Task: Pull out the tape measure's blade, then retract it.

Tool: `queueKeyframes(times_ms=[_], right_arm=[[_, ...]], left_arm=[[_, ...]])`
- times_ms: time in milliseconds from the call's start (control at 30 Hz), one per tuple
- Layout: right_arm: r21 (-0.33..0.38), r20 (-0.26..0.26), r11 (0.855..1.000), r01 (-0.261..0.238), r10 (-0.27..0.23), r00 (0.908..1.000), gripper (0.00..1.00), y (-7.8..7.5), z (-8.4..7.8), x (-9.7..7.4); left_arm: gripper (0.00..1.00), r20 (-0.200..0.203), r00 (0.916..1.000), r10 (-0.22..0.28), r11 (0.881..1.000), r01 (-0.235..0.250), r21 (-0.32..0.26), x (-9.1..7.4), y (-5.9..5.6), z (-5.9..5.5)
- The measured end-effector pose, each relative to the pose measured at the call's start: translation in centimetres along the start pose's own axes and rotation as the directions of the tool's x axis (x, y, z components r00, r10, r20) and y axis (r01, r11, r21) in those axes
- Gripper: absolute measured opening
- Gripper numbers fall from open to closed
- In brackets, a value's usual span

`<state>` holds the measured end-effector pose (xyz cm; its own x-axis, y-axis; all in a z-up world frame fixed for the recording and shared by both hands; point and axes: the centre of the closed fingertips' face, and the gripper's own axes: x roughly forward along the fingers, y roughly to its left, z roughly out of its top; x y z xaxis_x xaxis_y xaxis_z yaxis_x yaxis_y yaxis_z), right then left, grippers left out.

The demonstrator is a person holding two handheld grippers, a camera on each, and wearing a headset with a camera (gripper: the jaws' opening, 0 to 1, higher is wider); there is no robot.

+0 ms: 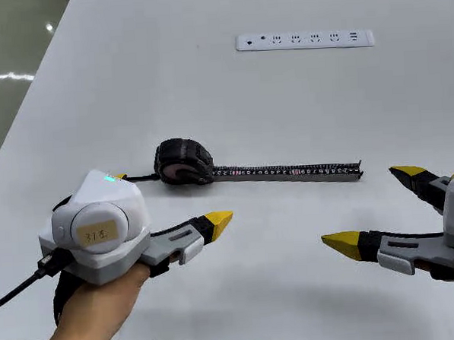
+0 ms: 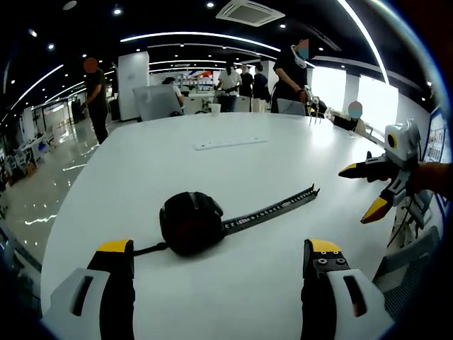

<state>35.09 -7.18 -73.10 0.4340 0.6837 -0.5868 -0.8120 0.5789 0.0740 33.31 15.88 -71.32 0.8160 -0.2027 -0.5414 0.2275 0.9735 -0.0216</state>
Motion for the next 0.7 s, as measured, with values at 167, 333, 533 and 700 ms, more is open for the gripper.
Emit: queueKeyframes(times_ms=[167, 333, 533, 700], right_arm=[[-0.003, -0.013, 1.000, -0.015, 0.015, 0.9998, 0.89, -0.3, -0.2, 0.1], [-0.018, -0.025, 0.999, -0.029, 0.028, 0.9993, 0.87, -0.7, -0.2, 0.4], [-0.039, -0.037, 0.998, -0.045, 0.044, 0.9983, 0.84, -1.2, -0.3, 0.6], [-0.058, -0.052, 0.996, -0.063, 0.060, 0.9968, 0.80, -1.8, -0.4, 0.7]], left_arm=[[0.96, -0.002, 1.0000, 0.006, 1.000, -0.006, -0.009, 0.3, 0.3, 0.0], [0.93, -0.007, 0.9998, 0.021, 1.000, -0.021, -0.023, 0.9, 0.9, 0.1], [0.90, -0.008, 0.9991, 0.043, 0.999, -0.043, -0.034, 1.5, 1.3, 0.4], [0.87, -0.016, 0.9982, 0.058, 0.997, -0.058, -0.042, 2.0, 1.5, 0.5]])
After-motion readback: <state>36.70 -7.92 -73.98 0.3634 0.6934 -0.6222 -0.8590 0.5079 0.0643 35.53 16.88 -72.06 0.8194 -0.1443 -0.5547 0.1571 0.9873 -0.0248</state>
